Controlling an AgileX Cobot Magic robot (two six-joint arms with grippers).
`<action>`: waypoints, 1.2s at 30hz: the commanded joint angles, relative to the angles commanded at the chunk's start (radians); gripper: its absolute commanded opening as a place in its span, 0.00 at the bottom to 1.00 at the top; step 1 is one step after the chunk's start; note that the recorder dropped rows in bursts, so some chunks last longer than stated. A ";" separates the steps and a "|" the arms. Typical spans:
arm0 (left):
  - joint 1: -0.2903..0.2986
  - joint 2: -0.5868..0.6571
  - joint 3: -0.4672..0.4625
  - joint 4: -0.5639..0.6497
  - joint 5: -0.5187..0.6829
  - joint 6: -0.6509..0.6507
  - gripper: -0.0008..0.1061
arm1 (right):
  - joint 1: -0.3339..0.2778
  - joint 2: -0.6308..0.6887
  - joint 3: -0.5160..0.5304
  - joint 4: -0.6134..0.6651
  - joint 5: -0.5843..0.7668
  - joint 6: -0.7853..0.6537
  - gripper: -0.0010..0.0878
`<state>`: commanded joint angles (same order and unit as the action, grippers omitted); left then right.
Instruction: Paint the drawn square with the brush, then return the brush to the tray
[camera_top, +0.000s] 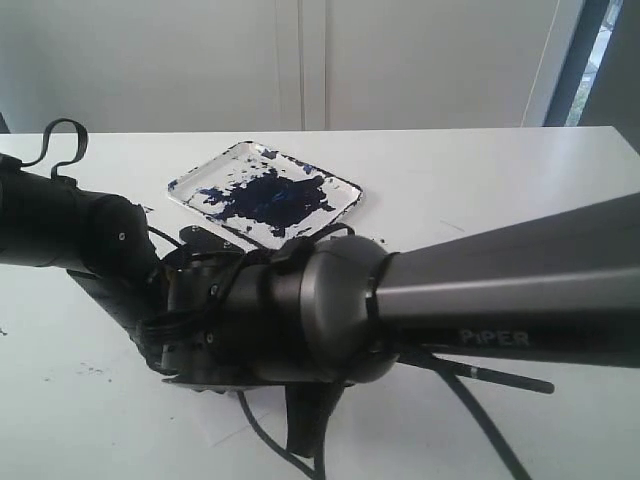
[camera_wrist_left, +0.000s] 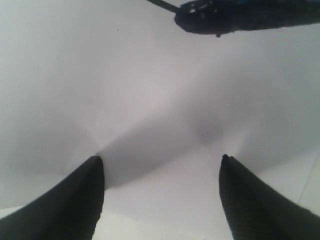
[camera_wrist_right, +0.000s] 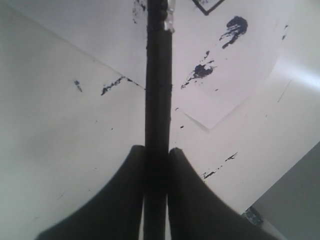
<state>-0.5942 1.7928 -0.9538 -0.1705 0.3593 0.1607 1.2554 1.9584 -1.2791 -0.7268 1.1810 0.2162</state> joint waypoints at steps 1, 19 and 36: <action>0.000 0.000 0.000 0.000 0.000 0.000 0.65 | 0.000 0.005 0.000 -0.011 0.002 0.000 0.01; 0.000 0.000 0.000 0.000 0.006 0.000 0.65 | -0.041 0.050 0.000 -0.121 0.040 0.036 0.01; 0.000 -0.009 0.000 0.000 -0.015 0.004 0.65 | -0.054 0.005 0.000 -0.090 0.040 0.036 0.01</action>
<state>-0.5942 1.7842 -0.9538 -0.1705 0.3448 0.1645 1.2013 1.9636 -1.2791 -0.8164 1.2211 0.2525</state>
